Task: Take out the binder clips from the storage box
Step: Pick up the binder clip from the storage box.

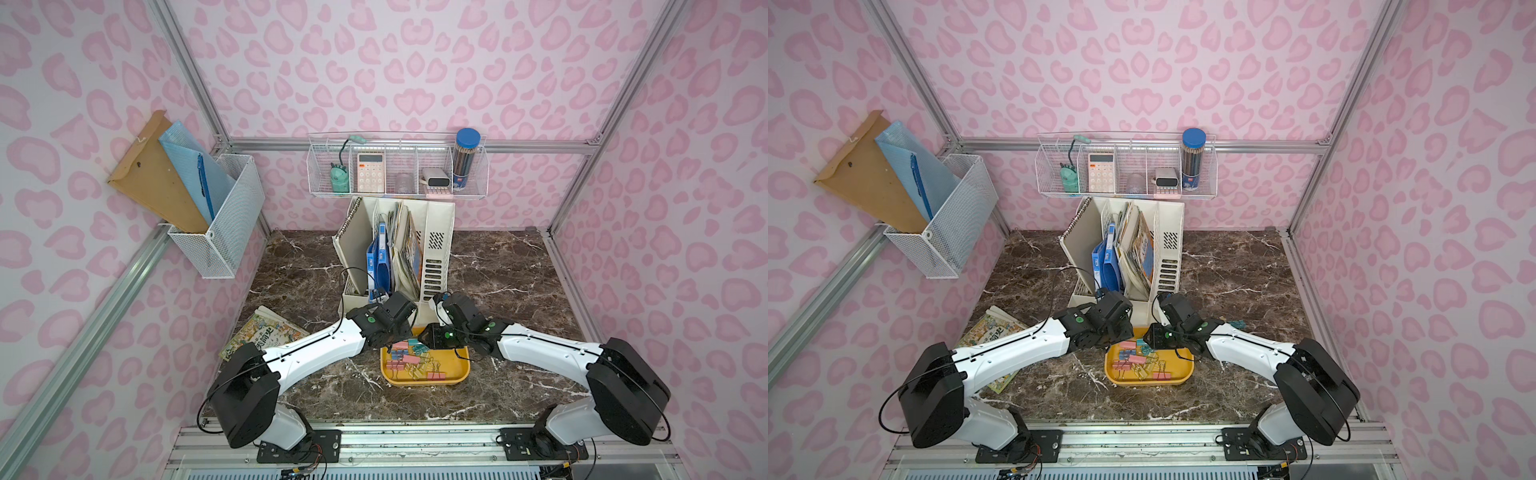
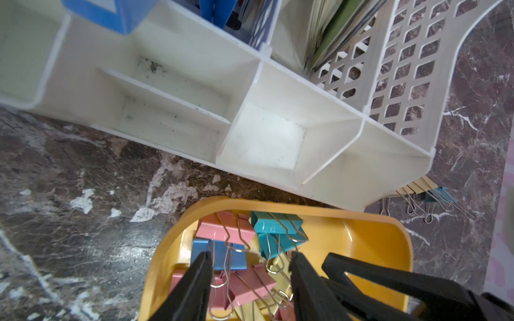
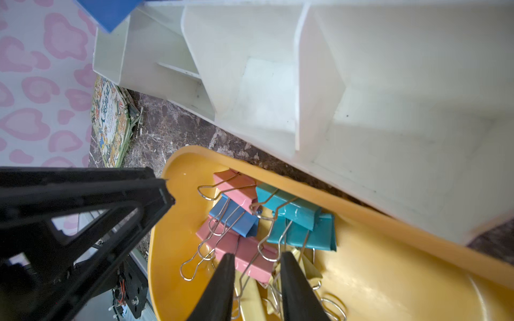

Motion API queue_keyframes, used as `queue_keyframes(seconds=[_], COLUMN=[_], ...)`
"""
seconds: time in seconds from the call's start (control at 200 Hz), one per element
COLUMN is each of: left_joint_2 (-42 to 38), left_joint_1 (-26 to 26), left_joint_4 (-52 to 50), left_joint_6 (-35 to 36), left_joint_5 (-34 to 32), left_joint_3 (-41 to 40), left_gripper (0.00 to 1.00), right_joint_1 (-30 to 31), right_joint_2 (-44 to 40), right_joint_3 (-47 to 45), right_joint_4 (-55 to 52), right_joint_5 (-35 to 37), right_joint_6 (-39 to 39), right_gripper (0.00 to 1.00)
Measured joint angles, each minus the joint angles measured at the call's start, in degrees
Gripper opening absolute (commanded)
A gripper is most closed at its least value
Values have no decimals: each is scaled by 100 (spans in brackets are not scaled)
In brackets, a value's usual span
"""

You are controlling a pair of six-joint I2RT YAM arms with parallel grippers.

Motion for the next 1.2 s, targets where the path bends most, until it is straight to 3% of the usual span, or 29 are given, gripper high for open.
queue_keyframes(seconds=[0.325,0.68,0.795,1.06,1.2], left_joint_2=[411,708,739,837,787], left_joint_1=[118,149,160,160,157], left_joint_4=[-55,-236,-249,-243,-254], left_joint_6=[-927,-1543,-1670,-1814,-1908], left_joint_5=[407,417,417,492,522], left_joint_3=[81,258,258,258,258], left_gripper=[50,39,34,9,4], right_joint_1=[0,-11,-15,-31,-33], right_joint_2=[-109,-192,-216,-269,-302], right_joint_3=[-149,-192,-192,-203,-214], right_joint_4=[133,74,24,-42,-46], right_joint_5=[275,446,485,564,570], right_joint_6=[232,227,221,179,155], right_gripper=[34,34,35,35,35])
